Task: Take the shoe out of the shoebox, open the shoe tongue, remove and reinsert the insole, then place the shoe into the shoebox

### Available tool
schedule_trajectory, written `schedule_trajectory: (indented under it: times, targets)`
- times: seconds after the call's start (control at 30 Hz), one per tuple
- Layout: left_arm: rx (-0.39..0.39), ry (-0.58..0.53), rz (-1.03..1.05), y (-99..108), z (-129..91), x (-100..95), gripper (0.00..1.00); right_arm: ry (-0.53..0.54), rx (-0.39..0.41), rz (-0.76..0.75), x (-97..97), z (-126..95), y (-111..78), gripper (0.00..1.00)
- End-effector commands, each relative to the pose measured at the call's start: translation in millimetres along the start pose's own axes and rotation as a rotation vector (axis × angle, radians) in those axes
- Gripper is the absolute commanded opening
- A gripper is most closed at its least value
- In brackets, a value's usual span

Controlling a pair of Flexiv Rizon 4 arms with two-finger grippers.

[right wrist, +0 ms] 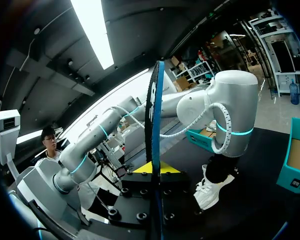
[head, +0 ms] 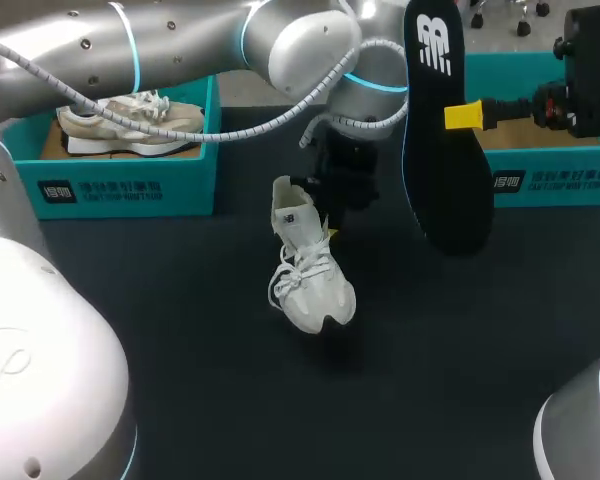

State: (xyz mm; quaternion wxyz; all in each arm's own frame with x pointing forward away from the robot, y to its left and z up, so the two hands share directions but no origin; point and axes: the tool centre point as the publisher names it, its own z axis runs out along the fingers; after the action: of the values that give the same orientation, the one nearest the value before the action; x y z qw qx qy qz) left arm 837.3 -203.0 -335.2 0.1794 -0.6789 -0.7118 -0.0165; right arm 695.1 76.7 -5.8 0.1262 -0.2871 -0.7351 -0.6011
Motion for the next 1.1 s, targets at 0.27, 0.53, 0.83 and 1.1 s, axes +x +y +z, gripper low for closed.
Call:
schedule_trajectory:
  times: [0.27,0.53,0.83,1.1]
  targets:
    - [-0.105,0.125,0.123,4.3,8.0,-16.1,0.00,-0.002,0.002,0.002,-0.7,2.0,0.6,0.00]
    - [-0.121,0.142,0.084,7.2,15.8,-30.3,0.00,-0.002,0.002,0.002,-0.7,2.0,0.6,0.00]
    - [-0.118,0.165,0.083,10.4,29.8,-42.6,0.00,-0.002,0.002,0.002,-0.7,2.0,0.6,0.00]
    - [-0.078,0.104,0.100,5.6,31.7,-45.3,0.00,-0.002,0.002,0.002,-0.7,2.0,0.6,0.00]
